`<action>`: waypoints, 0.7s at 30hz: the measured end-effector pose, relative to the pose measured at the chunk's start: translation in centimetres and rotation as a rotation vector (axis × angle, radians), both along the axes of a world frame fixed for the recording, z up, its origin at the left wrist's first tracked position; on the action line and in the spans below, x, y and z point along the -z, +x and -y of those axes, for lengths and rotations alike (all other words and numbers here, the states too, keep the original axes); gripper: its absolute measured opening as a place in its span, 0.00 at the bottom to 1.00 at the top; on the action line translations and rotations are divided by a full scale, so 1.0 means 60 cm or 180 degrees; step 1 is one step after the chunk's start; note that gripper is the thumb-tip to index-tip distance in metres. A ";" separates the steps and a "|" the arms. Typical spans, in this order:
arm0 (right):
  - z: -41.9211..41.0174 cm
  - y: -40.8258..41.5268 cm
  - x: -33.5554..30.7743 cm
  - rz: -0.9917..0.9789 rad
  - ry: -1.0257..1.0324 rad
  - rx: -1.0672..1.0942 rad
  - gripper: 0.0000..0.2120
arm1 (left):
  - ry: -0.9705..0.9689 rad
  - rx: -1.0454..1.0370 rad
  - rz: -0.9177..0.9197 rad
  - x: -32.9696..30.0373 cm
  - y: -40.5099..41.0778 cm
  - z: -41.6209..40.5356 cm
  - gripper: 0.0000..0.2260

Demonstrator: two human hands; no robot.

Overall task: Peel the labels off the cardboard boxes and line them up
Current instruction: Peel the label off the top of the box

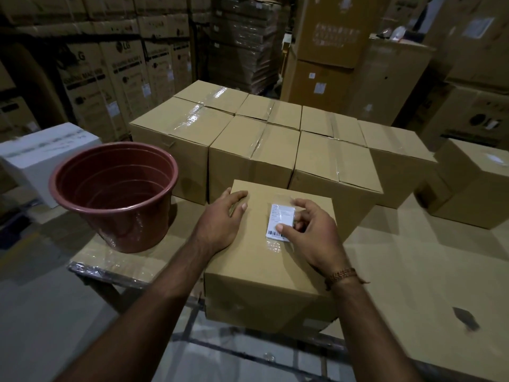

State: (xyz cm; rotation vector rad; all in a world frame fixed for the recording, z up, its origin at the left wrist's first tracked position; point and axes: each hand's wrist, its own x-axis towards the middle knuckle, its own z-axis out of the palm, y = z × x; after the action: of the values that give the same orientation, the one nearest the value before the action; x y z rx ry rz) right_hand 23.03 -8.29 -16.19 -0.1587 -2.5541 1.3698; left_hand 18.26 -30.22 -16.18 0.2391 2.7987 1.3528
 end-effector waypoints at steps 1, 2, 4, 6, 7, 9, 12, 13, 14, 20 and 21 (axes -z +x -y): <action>0.004 0.004 -0.001 -0.0064 0.0078 0.0100 0.37 | 0.0030 0.0006 -0.0001 0.000 0.000 0.000 0.19; 0.008 0.006 -0.002 -0.0139 0.0098 0.0211 0.39 | 0.0054 0.0012 0.0003 0.000 0.000 0.000 0.19; 0.013 0.011 -0.002 -0.0254 0.0059 0.0383 0.38 | 0.0066 0.0020 0.0011 0.001 -0.001 0.001 0.19; 0.012 0.014 -0.004 -0.0242 0.0050 0.0375 0.35 | 0.0055 0.0016 0.0007 0.002 -0.002 0.002 0.19; 0.009 0.015 -0.004 -0.0189 0.0031 0.0311 0.33 | 0.0046 0.0009 0.0006 0.003 -0.004 0.002 0.19; 0.001 0.014 -0.002 -0.0065 -0.0061 0.0151 0.30 | 0.0050 0.0002 0.0005 0.005 -0.008 0.003 0.19; -0.003 0.014 0.003 -0.0004 -0.0153 0.0054 0.20 | 0.0091 0.0015 -0.0012 0.009 -0.011 0.003 0.19; -0.002 0.015 0.003 -0.0010 -0.0112 0.0046 0.17 | 0.0088 0.0011 -0.0011 0.009 -0.011 0.002 0.19; -0.001 0.016 0.002 -0.0033 -0.0036 0.0027 0.15 | 0.0082 0.0002 -0.0014 0.010 -0.012 0.002 0.19; -0.006 0.021 -0.004 0.0036 0.0274 -0.0181 0.07 | 0.0118 -0.0002 -0.0014 0.009 -0.013 0.003 0.19; -0.008 0.022 -0.006 0.0067 0.0311 -0.0223 0.08 | 0.0120 -0.0007 -0.0003 0.009 -0.013 0.003 0.19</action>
State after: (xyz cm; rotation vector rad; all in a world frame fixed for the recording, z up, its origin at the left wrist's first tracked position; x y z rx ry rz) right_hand 24.38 -7.83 -15.82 -0.0671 -2.6610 1.2699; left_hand 17.50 -30.39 -16.70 0.2376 2.7769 1.4075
